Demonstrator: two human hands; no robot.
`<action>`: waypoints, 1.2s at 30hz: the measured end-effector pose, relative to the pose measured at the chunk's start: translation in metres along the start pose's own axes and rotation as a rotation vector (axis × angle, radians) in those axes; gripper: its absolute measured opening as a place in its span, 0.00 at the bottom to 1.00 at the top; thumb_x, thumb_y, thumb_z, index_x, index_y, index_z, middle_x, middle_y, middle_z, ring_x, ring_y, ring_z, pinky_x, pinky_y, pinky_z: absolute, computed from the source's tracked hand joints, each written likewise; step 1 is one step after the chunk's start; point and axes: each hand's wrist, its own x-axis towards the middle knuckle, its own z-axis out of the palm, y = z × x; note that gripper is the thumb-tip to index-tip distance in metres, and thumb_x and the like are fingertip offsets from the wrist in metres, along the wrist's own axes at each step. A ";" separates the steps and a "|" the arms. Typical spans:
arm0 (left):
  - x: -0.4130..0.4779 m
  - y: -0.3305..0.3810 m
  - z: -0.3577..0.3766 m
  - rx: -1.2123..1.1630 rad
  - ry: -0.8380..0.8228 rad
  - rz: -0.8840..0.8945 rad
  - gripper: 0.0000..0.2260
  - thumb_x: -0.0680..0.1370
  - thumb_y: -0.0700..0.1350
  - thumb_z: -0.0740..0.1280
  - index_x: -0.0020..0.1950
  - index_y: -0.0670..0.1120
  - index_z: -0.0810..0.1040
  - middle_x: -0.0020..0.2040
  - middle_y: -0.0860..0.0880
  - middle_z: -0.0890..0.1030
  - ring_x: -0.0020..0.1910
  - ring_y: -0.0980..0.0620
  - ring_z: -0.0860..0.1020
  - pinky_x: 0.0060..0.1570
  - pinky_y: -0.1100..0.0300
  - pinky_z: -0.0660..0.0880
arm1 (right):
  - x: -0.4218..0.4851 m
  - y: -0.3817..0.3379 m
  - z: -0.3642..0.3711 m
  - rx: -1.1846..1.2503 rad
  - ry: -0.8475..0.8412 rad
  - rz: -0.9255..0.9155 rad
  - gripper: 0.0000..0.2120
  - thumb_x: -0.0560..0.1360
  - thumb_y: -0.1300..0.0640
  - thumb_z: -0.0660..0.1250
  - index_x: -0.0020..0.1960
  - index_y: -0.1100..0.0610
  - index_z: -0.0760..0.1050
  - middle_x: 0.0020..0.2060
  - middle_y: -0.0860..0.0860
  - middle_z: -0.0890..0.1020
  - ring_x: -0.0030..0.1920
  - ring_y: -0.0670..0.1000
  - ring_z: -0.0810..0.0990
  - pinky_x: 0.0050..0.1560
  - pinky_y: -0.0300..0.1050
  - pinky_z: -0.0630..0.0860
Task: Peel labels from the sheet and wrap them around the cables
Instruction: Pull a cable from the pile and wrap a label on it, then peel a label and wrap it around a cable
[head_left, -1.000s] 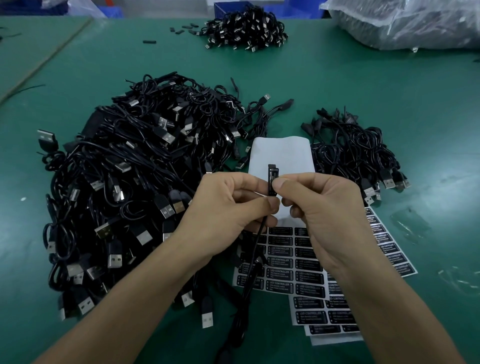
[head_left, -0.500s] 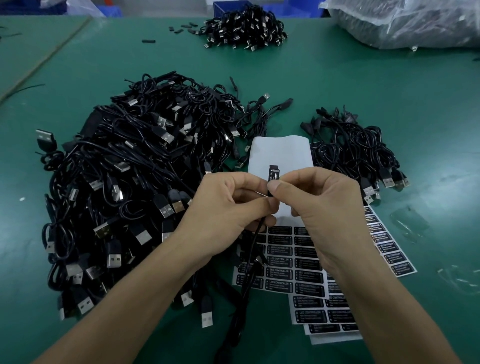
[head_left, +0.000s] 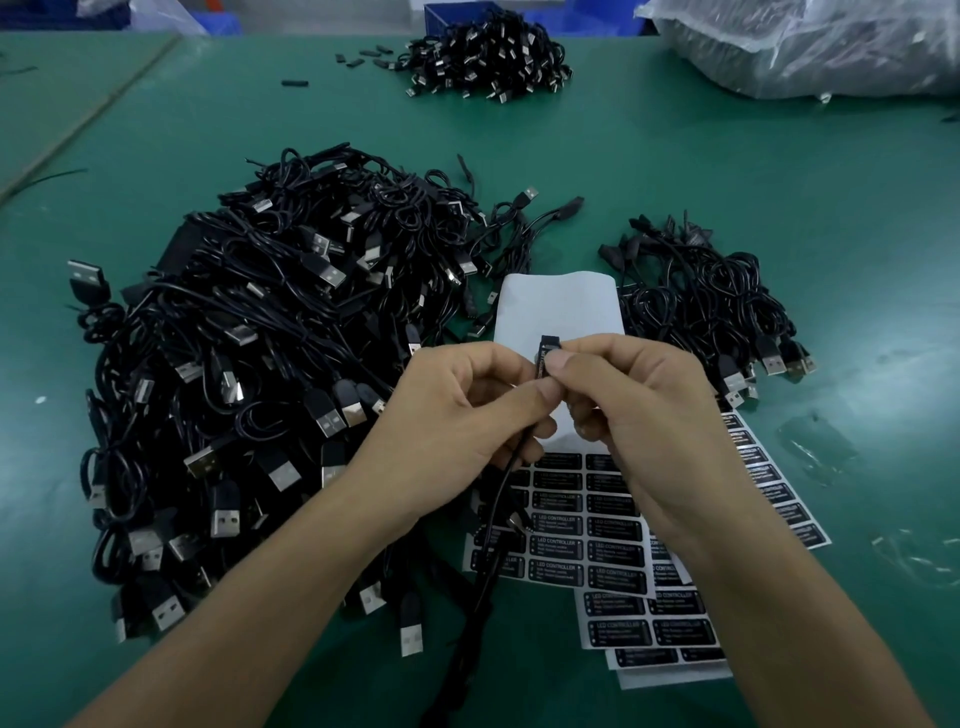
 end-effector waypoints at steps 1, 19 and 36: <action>0.000 0.000 0.000 0.014 -0.005 0.005 0.05 0.78 0.43 0.72 0.45 0.42 0.81 0.34 0.47 0.84 0.31 0.53 0.81 0.32 0.62 0.77 | 0.000 0.000 0.000 -0.007 0.002 -0.010 0.10 0.75 0.59 0.71 0.35 0.54 0.82 0.27 0.46 0.76 0.29 0.44 0.70 0.32 0.35 0.70; 0.000 0.008 -0.001 0.152 0.201 0.203 0.14 0.74 0.43 0.73 0.30 0.43 0.74 0.25 0.46 0.78 0.22 0.52 0.75 0.23 0.61 0.72 | -0.013 -0.003 0.012 -0.191 -0.241 -0.048 0.30 0.74 0.32 0.60 0.42 0.60 0.78 0.33 0.56 0.81 0.32 0.56 0.78 0.30 0.50 0.72; 0.000 0.022 -0.013 -0.291 0.390 0.098 0.13 0.84 0.44 0.61 0.42 0.40 0.75 0.34 0.42 0.85 0.30 0.48 0.83 0.24 0.61 0.75 | -0.006 -0.028 -0.034 -0.263 -0.446 0.080 0.09 0.65 0.47 0.75 0.41 0.51 0.83 0.37 0.53 0.85 0.36 0.47 0.82 0.39 0.36 0.78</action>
